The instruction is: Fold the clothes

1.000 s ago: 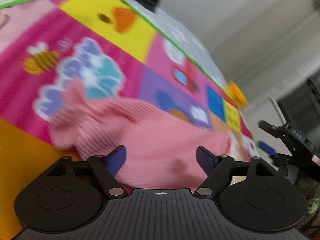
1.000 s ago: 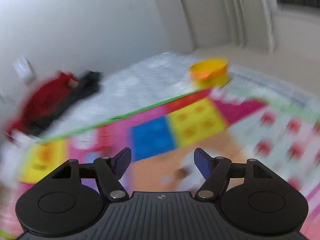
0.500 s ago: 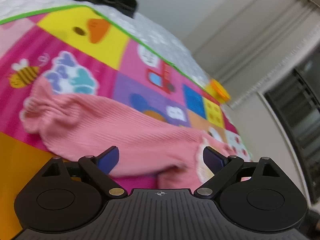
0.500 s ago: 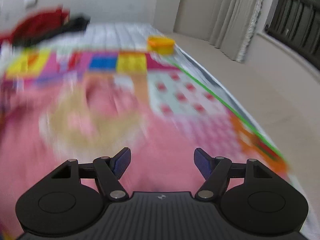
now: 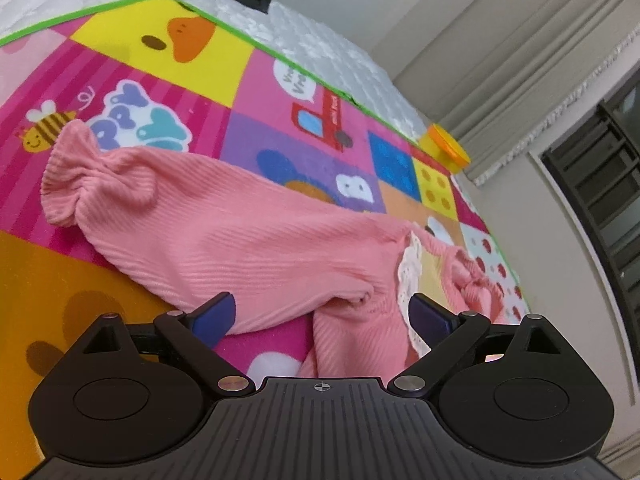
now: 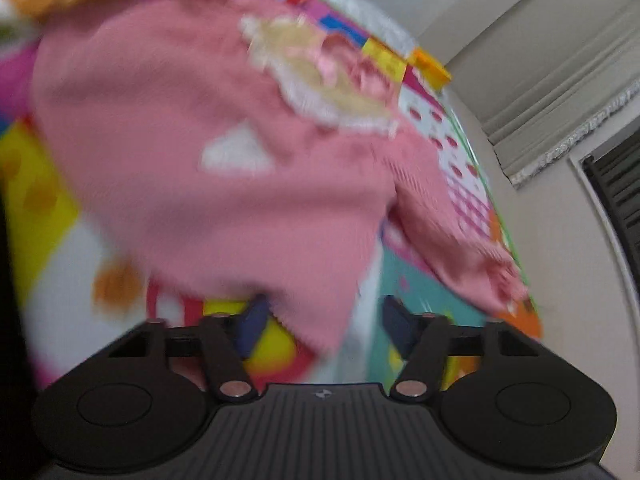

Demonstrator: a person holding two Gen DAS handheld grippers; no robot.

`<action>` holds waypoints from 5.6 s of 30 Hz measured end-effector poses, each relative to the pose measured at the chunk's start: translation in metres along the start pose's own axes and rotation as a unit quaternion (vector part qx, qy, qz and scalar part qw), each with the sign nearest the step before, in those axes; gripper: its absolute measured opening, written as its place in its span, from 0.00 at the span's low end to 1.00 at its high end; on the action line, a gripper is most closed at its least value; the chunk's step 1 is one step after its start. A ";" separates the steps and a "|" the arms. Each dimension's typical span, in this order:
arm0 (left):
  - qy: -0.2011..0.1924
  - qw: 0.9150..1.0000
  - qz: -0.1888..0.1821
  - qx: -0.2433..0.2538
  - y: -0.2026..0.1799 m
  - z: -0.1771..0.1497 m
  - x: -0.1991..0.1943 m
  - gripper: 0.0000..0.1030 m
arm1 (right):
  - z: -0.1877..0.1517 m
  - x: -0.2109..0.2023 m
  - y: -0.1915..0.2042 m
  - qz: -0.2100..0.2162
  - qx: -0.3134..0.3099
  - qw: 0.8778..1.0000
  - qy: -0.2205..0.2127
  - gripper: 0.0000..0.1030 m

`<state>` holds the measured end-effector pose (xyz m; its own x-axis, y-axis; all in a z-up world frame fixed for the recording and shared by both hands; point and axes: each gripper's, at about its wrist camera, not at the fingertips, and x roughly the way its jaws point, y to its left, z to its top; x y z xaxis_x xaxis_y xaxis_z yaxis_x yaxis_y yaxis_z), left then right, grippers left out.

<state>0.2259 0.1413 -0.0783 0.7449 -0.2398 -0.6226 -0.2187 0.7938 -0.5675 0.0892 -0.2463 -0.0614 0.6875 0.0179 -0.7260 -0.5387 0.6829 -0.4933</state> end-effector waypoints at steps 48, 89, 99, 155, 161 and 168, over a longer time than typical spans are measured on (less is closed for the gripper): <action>0.034 0.996 -0.084 -0.001 -0.009 -0.014 0.011 0.95 | 0.095 0.036 -0.225 -0.021 0.533 0.824 -0.193 0.02; -0.054 0.954 0.033 -0.292 0.060 -0.010 -0.034 0.81 | 0.062 0.028 -0.069 0.068 0.566 0.800 -0.187 0.80; -0.074 0.987 0.140 -0.012 -0.011 0.044 0.001 0.05 | 0.021 0.018 -0.098 0.023 0.612 0.754 -0.238 0.88; 0.048 0.989 -0.072 0.120 -0.061 -0.017 0.046 0.95 | 0.108 0.148 -0.103 0.046 0.379 0.923 -0.043 0.31; 0.041 0.990 -0.030 0.128 -0.057 -0.014 0.045 0.95 | 0.077 0.058 -0.118 0.069 0.338 0.935 -0.075 0.55; 0.040 0.981 -0.035 0.188 -0.084 -0.033 0.010 0.95 | 0.002 -0.039 -0.069 0.097 0.206 0.974 -0.013 0.57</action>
<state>0.2310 0.0541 -0.0551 0.6952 -0.3325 -0.6374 0.0911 0.9202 -0.3807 0.1007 -0.2933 0.0017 0.6079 0.1900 -0.7709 -0.4223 0.8996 -0.1114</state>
